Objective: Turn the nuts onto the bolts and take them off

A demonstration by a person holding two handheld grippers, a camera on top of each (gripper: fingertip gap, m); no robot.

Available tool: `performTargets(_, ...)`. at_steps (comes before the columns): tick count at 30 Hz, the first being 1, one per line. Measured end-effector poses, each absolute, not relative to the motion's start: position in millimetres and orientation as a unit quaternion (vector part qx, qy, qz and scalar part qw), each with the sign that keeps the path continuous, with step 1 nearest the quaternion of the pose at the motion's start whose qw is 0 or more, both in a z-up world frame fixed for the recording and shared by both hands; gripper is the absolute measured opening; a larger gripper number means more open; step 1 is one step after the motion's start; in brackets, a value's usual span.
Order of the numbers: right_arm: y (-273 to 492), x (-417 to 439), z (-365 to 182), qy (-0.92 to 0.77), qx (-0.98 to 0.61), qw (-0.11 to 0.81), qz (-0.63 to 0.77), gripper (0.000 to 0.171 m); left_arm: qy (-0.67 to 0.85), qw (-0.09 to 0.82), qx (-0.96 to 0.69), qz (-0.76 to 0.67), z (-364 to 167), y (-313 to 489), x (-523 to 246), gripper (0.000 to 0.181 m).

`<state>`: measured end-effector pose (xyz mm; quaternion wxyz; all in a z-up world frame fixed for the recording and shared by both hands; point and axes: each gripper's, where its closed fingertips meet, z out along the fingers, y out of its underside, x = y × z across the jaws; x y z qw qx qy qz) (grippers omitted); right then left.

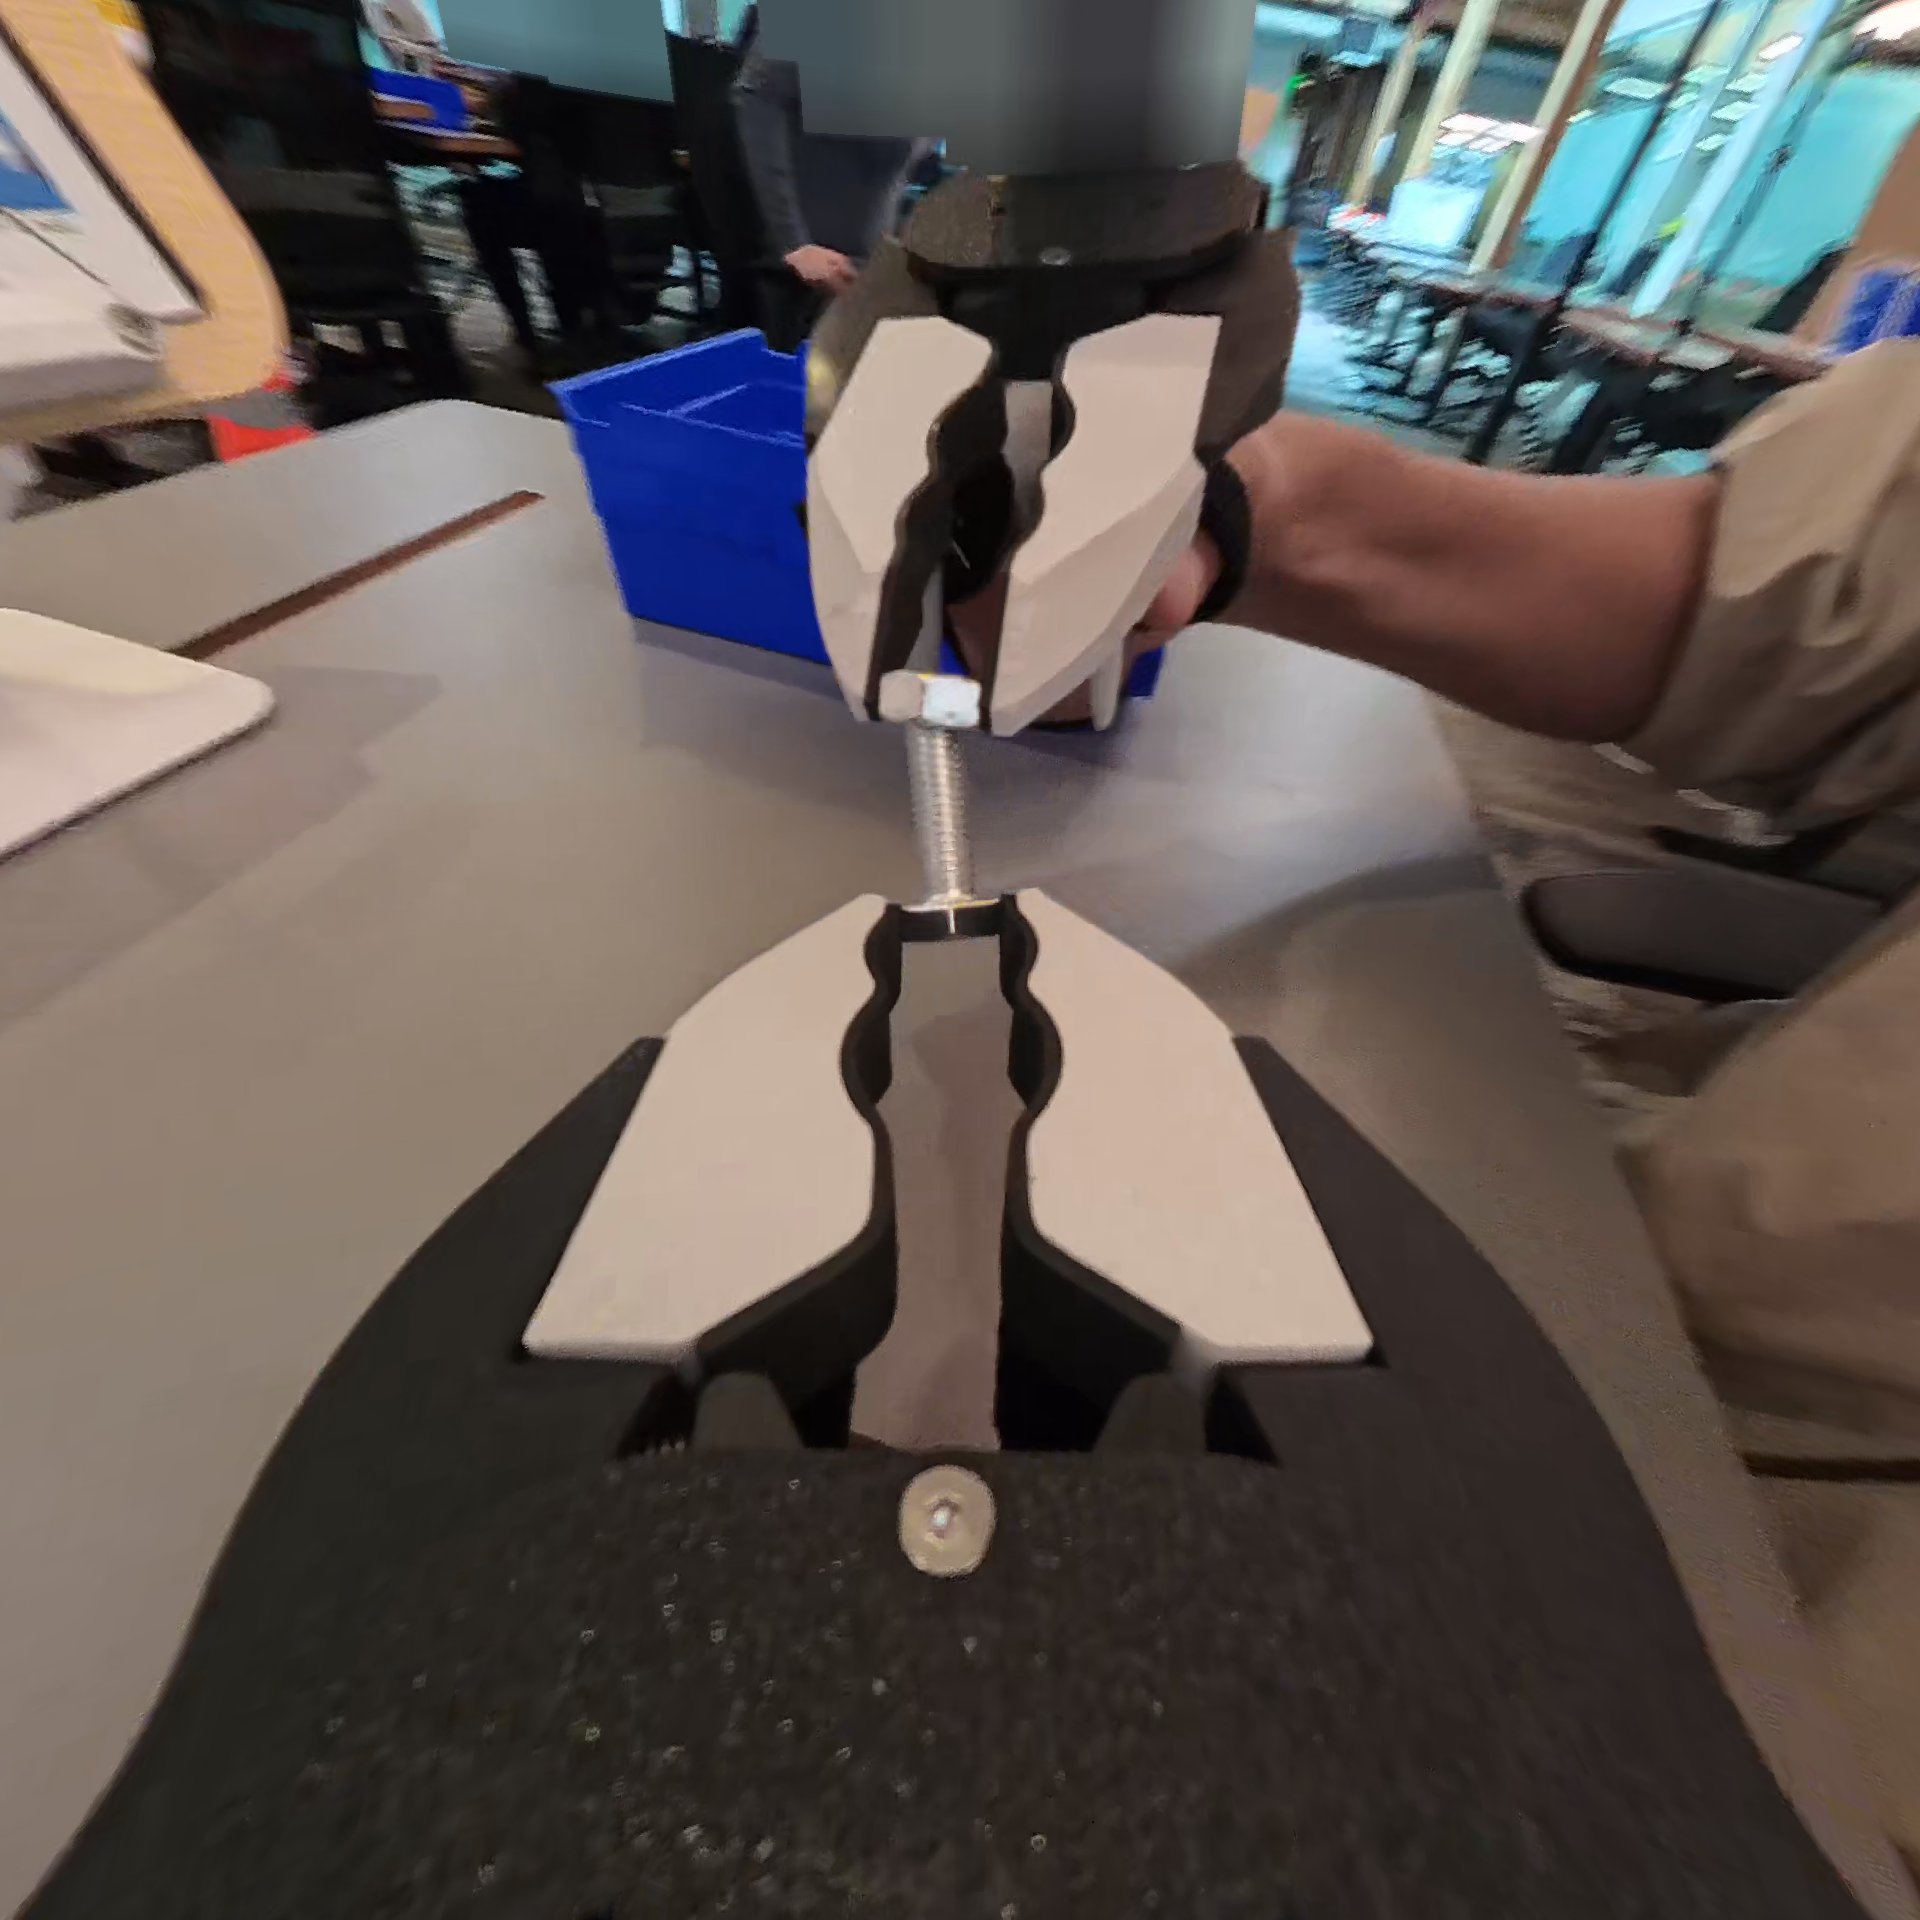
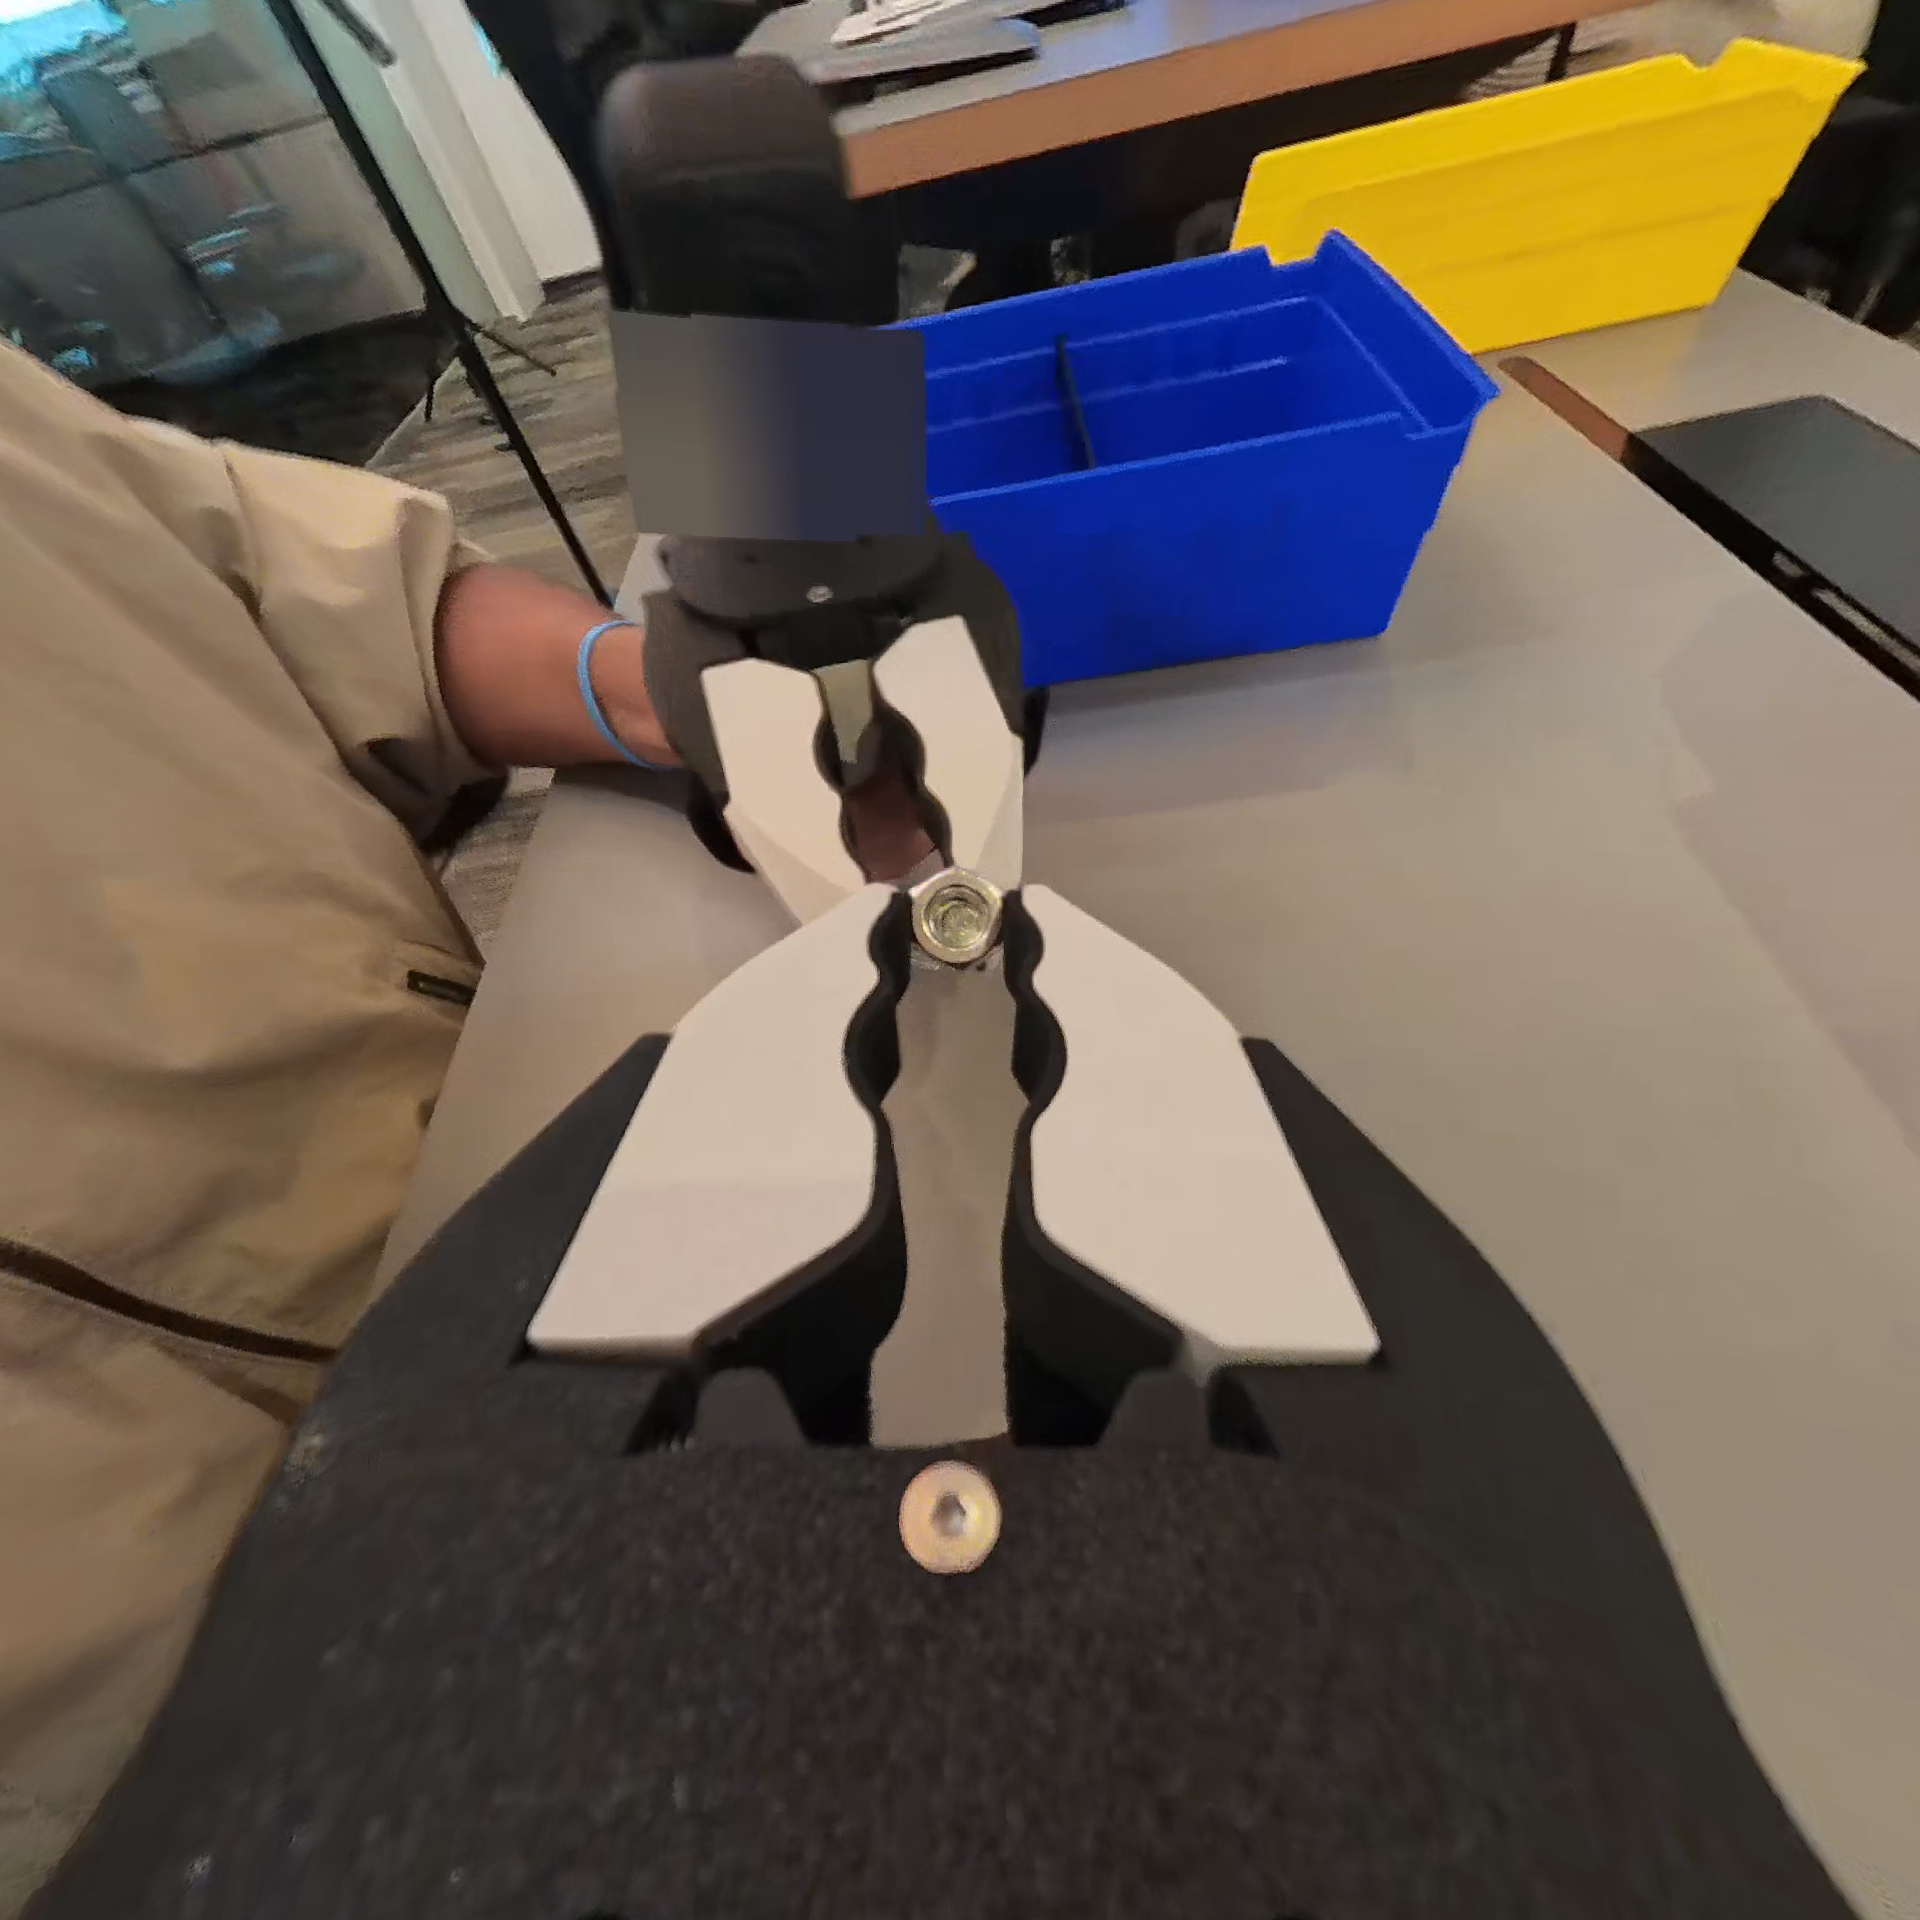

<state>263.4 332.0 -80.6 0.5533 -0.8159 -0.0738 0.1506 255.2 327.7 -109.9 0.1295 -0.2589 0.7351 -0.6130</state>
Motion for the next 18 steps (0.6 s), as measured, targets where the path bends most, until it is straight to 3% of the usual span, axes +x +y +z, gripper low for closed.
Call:
performTargets(9,345.3,283.5,-84.7,0.069,-0.797,0.564,0.205,0.018,0.734,0.294,-0.298,-0.535,-114.4,344.6,278.2,0.017)
performTargets(18,352.3,292.5,-92.9,0.136,-0.805,0.540,0.205,0.018,0.732,0.283,-0.331,-0.524,-124.2,348.7,285.6,0.017)
